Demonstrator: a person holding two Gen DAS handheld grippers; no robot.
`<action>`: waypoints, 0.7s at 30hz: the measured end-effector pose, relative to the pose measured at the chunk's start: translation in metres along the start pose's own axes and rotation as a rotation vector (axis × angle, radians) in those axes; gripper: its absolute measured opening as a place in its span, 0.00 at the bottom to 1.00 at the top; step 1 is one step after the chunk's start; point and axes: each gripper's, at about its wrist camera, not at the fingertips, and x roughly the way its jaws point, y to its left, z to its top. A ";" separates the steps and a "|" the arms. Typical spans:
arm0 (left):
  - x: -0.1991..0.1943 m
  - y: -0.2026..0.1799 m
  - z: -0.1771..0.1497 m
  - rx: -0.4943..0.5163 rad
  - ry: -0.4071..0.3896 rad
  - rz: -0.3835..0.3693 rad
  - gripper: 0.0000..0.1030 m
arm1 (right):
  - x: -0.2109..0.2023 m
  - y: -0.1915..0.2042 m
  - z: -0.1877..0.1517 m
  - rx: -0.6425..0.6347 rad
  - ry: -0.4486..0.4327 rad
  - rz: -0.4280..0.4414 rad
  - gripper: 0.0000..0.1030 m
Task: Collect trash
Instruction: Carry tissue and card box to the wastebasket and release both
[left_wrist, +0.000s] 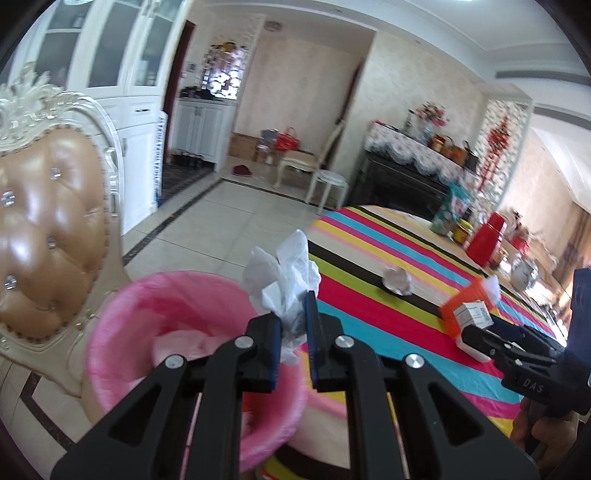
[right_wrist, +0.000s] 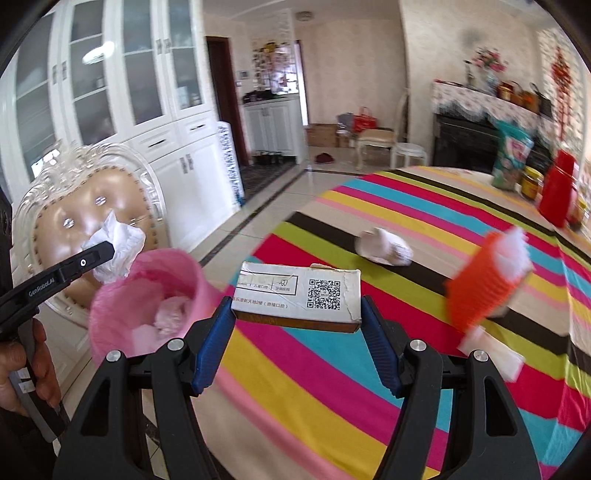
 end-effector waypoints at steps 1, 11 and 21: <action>-0.004 0.007 0.001 -0.008 -0.004 0.009 0.11 | 0.003 0.007 0.002 -0.011 0.003 0.010 0.63; -0.026 0.059 0.001 -0.067 -0.019 0.085 0.12 | 0.043 0.087 0.018 -0.107 0.036 0.136 0.63; -0.034 0.090 -0.005 -0.118 -0.020 0.127 0.12 | 0.077 0.133 0.018 -0.174 0.072 0.194 0.63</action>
